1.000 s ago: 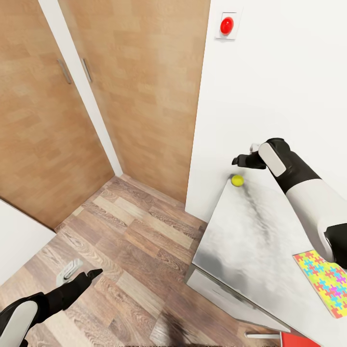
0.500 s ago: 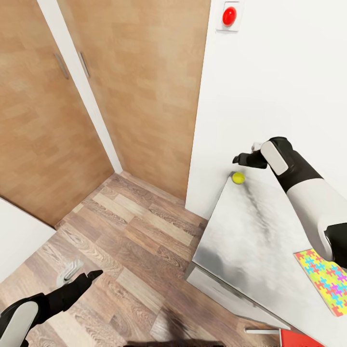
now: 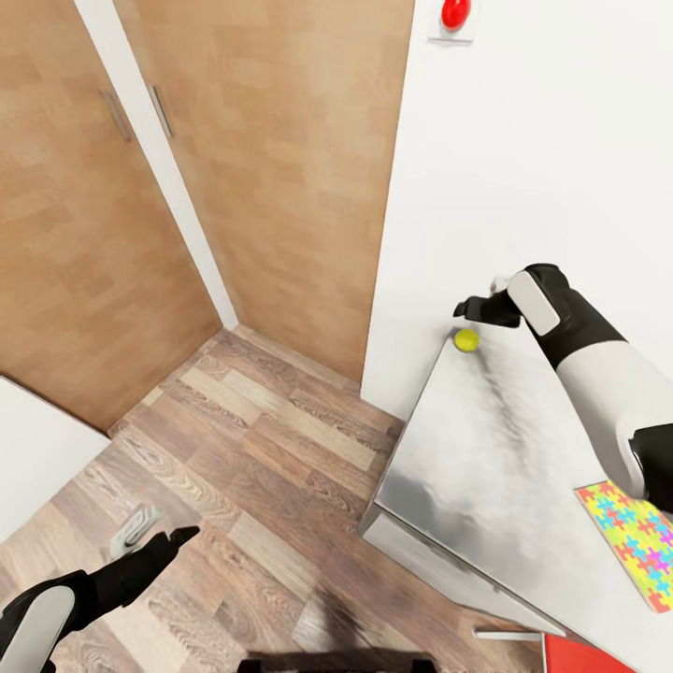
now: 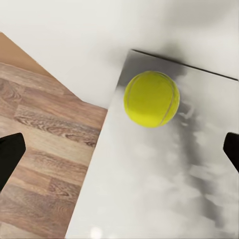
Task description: Put all the toys in the child's room - the three board games (two on the bed and one on the table), the two jigsaw puzzles on the table, and the tennis ball on the table - inside the toy box on the table in the child's room.
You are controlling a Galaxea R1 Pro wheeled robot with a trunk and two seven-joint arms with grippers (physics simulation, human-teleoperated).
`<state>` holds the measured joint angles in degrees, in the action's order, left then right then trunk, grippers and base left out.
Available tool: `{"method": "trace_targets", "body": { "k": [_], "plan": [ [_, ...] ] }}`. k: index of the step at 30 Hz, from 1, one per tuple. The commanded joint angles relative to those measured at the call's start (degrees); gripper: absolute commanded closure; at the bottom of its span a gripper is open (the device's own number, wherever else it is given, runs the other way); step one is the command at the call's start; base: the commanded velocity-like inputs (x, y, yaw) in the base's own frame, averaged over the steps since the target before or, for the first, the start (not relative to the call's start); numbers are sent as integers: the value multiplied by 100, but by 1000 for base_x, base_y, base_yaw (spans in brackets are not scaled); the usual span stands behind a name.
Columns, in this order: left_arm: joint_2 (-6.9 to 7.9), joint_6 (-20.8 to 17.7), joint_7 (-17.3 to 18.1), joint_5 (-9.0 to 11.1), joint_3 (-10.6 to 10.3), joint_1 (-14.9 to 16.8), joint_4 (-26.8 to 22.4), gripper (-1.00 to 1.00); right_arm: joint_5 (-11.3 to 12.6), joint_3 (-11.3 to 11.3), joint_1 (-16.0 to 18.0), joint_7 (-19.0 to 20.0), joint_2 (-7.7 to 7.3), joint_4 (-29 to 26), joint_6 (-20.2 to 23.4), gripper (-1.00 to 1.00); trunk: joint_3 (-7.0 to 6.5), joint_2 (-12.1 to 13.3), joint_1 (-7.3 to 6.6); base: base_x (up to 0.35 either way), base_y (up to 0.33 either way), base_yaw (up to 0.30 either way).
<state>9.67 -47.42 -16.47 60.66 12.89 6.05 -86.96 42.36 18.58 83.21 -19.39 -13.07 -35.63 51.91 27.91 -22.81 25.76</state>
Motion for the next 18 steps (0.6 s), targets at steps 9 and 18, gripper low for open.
{"method": "trace_targets", "body": {
  "k": [9, 18],
  "plan": [
    [0, -21, -51, 59, 2, 2, 1, -100, 54, 40, 228, -42, 8, 404, -2, -100, 91, -11, 3, 0, 0, 61],
    [0, -21, -47, 60, 0, 2, 3, -100, 40, 46, 302, -39, 15, 543, -5, -100, 173, -11, 3, 0, 0, 65]
  ]
}}
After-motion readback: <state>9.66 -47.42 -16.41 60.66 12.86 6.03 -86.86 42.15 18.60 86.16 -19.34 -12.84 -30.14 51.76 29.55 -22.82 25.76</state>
